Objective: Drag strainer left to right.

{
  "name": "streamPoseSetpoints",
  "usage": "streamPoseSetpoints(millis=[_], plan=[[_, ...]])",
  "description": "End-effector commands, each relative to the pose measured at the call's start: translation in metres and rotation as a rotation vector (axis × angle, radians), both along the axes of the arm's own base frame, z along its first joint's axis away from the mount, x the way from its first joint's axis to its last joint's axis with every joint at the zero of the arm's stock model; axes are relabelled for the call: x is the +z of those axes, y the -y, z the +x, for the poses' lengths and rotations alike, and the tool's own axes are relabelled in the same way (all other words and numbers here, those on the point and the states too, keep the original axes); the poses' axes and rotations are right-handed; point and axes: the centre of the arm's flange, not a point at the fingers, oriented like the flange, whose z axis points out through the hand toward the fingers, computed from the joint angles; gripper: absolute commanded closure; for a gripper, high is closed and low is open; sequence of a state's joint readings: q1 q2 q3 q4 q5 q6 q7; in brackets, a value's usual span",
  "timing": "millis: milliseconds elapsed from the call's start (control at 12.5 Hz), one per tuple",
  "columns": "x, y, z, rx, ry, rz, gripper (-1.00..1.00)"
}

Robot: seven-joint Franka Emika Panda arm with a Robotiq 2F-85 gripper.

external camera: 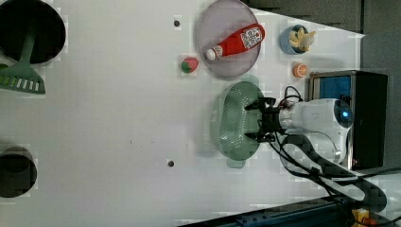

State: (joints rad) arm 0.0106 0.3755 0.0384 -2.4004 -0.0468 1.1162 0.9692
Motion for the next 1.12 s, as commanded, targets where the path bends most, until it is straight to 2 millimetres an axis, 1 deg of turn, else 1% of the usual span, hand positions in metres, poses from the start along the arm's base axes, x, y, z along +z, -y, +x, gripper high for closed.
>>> streamPoseSetpoints(millis=[80, 240, 480, 640, 960, 1120], plan=[[0.005, 0.019, 0.007, 0.133, 0.020, 0.001, -1.00], [0.005, 0.041, 0.007, 0.112, 0.019, -0.014, -1.00], [0.006, 0.065, 0.006, 0.086, 0.018, -0.030, -1.00], [0.006, 0.078, 0.005, 0.080, 0.016, -0.039, -1.00], [0.007, 0.105, 0.002, 0.123, 0.014, -0.052, -1.00], [0.010, 0.109, 0.003, 0.128, 0.029, -0.056, -1.00]])
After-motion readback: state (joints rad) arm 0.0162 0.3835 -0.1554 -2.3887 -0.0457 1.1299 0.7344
